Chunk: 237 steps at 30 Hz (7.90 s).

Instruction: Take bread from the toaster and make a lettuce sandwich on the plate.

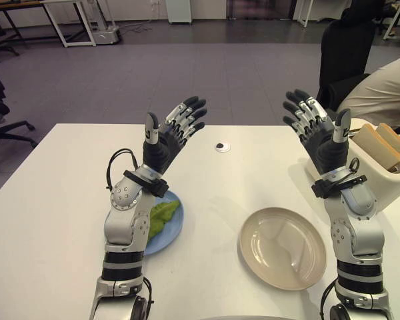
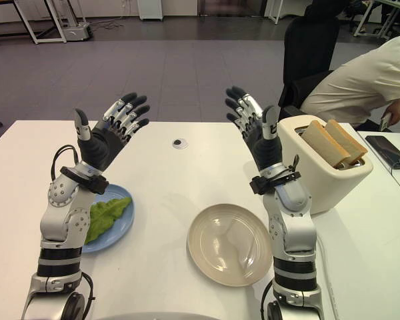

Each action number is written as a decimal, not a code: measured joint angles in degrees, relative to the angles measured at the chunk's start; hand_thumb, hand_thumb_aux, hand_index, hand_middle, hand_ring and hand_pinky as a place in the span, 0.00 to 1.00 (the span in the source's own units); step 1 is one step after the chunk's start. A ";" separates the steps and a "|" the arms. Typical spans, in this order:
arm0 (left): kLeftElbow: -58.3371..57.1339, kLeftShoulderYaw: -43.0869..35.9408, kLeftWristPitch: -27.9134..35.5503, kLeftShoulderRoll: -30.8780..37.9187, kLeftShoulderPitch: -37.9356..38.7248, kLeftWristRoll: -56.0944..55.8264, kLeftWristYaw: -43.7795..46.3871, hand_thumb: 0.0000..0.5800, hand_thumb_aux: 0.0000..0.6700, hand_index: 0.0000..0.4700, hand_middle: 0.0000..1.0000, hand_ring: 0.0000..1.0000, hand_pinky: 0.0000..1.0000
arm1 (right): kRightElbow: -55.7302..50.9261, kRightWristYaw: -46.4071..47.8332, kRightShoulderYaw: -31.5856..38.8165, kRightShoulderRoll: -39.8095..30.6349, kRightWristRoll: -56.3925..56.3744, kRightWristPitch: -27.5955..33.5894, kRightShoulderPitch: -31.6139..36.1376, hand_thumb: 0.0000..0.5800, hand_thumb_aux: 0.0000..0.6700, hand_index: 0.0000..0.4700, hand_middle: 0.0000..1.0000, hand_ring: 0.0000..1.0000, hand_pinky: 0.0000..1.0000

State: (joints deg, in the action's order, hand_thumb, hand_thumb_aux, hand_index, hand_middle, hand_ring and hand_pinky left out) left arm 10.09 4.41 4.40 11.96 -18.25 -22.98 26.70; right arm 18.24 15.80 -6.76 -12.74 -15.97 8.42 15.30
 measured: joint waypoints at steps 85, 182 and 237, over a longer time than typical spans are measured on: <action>-14.12 -2.11 -23.79 14.17 -3.99 33.68 -9.91 0.00 0.00 0.00 0.00 0.00 0.00 | -77.32 -22.67 24.27 -46.19 57.26 -22.34 30.36 0.97 0.82 0.82 0.00 0.00 0.00; 0.13 -8.97 -13.84 53.00 10.88 68.94 20.27 0.00 0.00 0.00 0.00 0.00 0.00 | -9.25 33.38 9.68 -36.92 22.66 -8.24 -0.49 0.00 0.00 0.00 0.00 0.00 0.00; 4.20 -17.78 -23.69 42.39 2.68 65.01 13.72 1.00 1.00 1.00 0.00 0.00 0.00 | -6.00 30.70 9.87 -37.36 25.24 -6.08 0.47 0.00 0.00 0.00 0.00 0.00 0.00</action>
State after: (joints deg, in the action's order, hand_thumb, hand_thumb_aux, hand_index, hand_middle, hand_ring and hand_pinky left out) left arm 14.29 -13.36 -19.29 54.35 -15.58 42.03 40.43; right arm 12.24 46.50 3.10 -50.10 9.27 2.34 15.77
